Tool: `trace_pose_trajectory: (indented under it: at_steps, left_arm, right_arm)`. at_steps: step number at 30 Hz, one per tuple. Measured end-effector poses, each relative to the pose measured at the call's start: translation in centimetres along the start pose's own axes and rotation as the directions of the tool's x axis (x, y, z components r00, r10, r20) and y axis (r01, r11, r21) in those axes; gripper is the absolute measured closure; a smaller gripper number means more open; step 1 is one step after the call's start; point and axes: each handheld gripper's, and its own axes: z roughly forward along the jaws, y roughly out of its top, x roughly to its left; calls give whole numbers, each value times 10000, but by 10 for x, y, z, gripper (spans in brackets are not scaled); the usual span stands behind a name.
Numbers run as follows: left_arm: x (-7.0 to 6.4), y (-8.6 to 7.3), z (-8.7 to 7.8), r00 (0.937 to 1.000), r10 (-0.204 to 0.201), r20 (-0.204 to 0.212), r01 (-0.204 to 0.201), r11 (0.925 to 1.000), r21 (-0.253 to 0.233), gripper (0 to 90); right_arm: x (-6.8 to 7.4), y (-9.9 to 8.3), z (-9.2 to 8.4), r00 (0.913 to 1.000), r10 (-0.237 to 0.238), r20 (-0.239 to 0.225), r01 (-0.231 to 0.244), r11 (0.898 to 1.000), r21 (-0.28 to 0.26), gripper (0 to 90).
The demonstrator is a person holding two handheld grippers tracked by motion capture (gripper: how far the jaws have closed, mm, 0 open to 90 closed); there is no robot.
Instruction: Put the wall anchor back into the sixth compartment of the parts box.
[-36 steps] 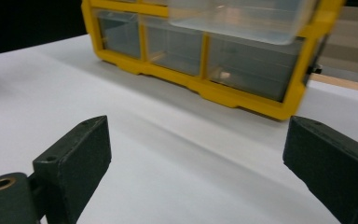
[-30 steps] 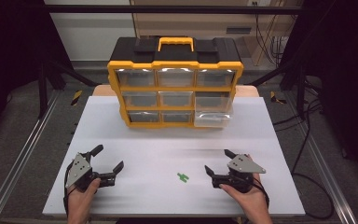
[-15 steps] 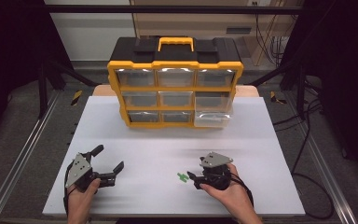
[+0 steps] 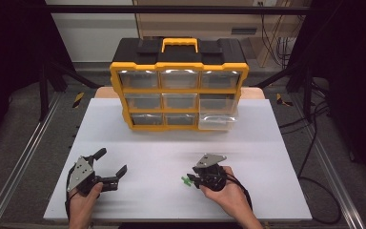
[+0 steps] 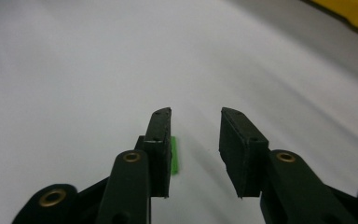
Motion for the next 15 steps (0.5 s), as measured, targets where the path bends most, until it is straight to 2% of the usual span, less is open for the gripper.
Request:
trace_pose_trajectory:
  at_steps: [6,15]
  left_arm:
    - [0,0,1,10000,21,25,-21,10000,36,16]
    - [0,0,1,10000,16,-3,-16,10000,63,17]
  right_arm:
    - [3,-4,5,9998,54,-216,-48,9997,247,749]
    - [4,-9,12,9988,148,-456,-127,9989,460,803]
